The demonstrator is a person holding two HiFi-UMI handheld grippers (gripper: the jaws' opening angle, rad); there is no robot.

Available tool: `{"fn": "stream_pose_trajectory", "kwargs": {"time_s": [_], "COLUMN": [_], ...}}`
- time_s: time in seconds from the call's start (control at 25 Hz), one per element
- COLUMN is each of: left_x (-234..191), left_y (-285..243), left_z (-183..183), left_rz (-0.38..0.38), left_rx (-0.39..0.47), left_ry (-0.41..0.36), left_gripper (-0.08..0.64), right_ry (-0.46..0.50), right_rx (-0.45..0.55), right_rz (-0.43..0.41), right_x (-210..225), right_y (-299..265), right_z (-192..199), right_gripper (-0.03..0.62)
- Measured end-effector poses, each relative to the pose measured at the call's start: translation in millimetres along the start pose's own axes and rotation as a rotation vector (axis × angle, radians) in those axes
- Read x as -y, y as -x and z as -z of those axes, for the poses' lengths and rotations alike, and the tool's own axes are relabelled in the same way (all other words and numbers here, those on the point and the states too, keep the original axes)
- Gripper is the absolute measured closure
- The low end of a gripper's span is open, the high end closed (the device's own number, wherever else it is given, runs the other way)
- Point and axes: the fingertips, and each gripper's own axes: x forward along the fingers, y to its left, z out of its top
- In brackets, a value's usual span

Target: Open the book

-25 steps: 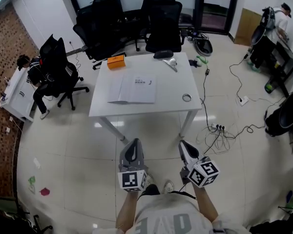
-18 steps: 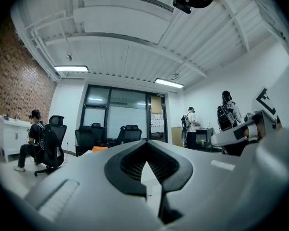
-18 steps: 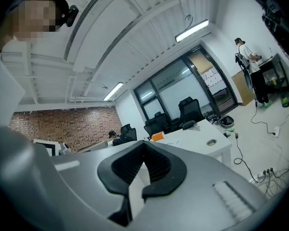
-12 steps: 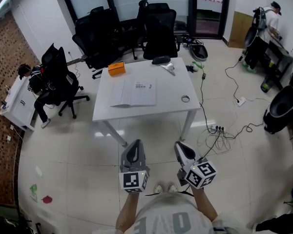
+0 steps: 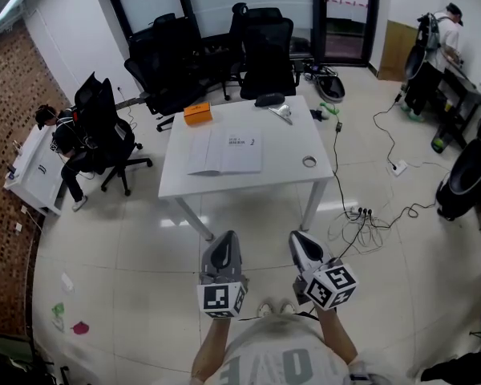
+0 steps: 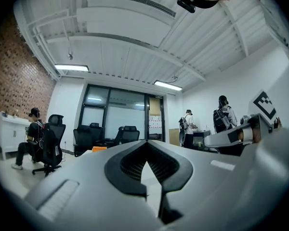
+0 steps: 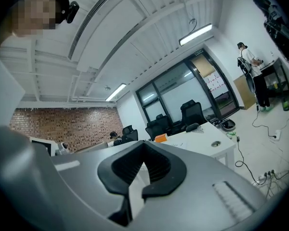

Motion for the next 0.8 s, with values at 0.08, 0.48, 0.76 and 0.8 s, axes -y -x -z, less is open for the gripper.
{"fn": "stream_pose_trajectory", "kwargs": {"time_s": [0.08, 0.48, 0.76, 0.8], "left_x": [-1, -2, -6, -6], "left_y": [2, 11, 7, 6], "left_z": [2, 4, 2, 1], "left_rz": [-0.005, -0.019, -0.029, -0.028], "left_rx": [-0.001, 0.001, 0.011, 0.015], "left_ry": [0.004, 0.026, 0.033, 0.033], "left_gripper": [0.543, 0.543, 0.543, 0.543], "right_ry": [-0.003, 0.006, 0.007, 0.010], "right_rx": [-0.001, -0.007, -0.011, -0.011], "right_rz": [-0.001, -0.009, -0.023, -0.025], "right_x": [-1, -5, -6, -5], "right_y": [1, 5, -1, -1], "right_z": [2, 0, -1, -2], "right_gripper": [0.591, 0.591, 0.591, 0.591]}}
